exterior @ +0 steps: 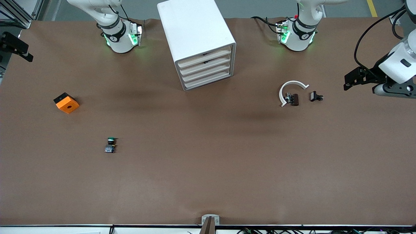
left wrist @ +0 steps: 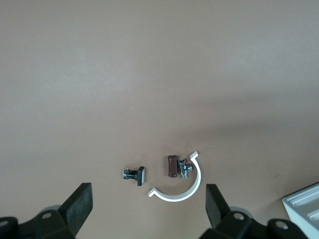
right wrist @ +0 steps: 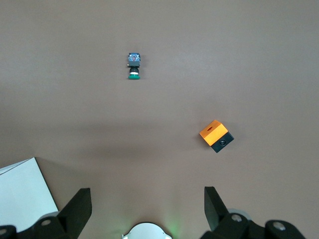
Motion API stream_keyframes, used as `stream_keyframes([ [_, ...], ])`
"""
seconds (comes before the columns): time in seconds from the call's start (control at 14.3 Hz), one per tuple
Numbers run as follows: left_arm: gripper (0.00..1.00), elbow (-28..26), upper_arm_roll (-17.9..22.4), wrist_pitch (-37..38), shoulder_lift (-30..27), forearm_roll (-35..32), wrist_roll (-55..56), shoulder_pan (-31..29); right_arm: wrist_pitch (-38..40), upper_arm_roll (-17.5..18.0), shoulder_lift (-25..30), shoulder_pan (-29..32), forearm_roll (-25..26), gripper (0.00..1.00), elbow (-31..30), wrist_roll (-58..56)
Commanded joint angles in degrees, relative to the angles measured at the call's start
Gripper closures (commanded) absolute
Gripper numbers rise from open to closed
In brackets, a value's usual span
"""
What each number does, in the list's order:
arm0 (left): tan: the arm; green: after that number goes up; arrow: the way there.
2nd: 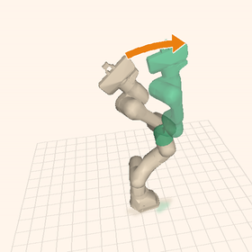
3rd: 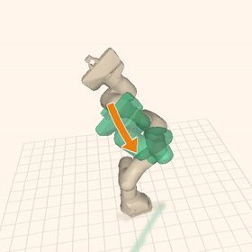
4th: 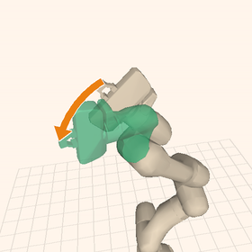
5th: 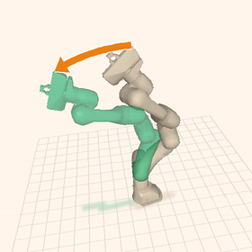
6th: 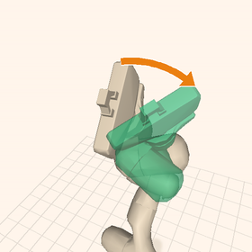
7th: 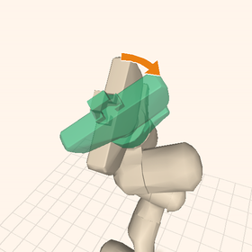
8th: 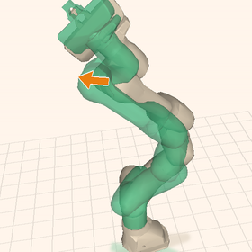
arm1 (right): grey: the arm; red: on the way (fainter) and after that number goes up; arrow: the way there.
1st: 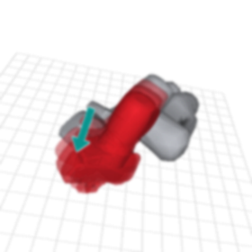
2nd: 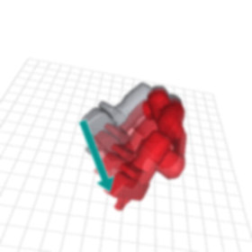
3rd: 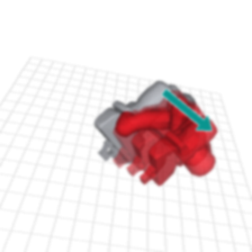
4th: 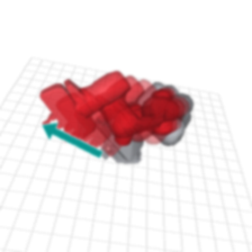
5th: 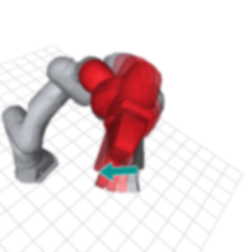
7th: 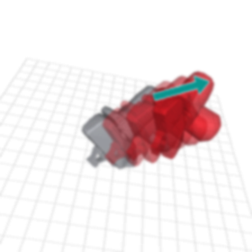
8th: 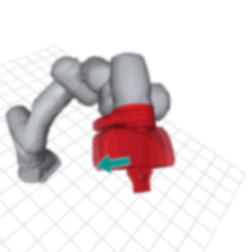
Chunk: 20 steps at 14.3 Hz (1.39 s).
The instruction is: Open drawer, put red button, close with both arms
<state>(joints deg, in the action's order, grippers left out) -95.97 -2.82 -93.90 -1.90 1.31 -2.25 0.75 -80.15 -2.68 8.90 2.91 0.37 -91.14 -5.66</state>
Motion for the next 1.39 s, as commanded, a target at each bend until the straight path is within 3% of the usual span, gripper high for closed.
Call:
stream_keyframes([
  [0.0, 0.0, 1.22, -0.6, 0.65, -0.03, -0.87, 0.84, -0.23, 0.0, -0.22, 1.21, -0.53, -0.02, 0.0, -0.88, -0.4],
  [0.35, 0.0, 5.17, -0.34, 6.8, -0.13, -0.52, 0.23, -0.49, 0.0, -0.22, 1.21, -0.53, -0.11, 0.0, -0.8, -0.4],
  [0.7, 0.0, 9.29, -0.34, 6.8, 3.65, -0.95, 1.01, -0.05, 0.0, -0.22, 1.21, -0.53, -0.02, 0.0, -0.8, -0.4],
  [1.32, 0.0, 9.22, -0.52, 6.98, 3.83, -0.95, 1.37, -0.14, 0.17, -0.22, 1.21, -0.62, -0.02, 0.0, -0.88, -0.23],
])
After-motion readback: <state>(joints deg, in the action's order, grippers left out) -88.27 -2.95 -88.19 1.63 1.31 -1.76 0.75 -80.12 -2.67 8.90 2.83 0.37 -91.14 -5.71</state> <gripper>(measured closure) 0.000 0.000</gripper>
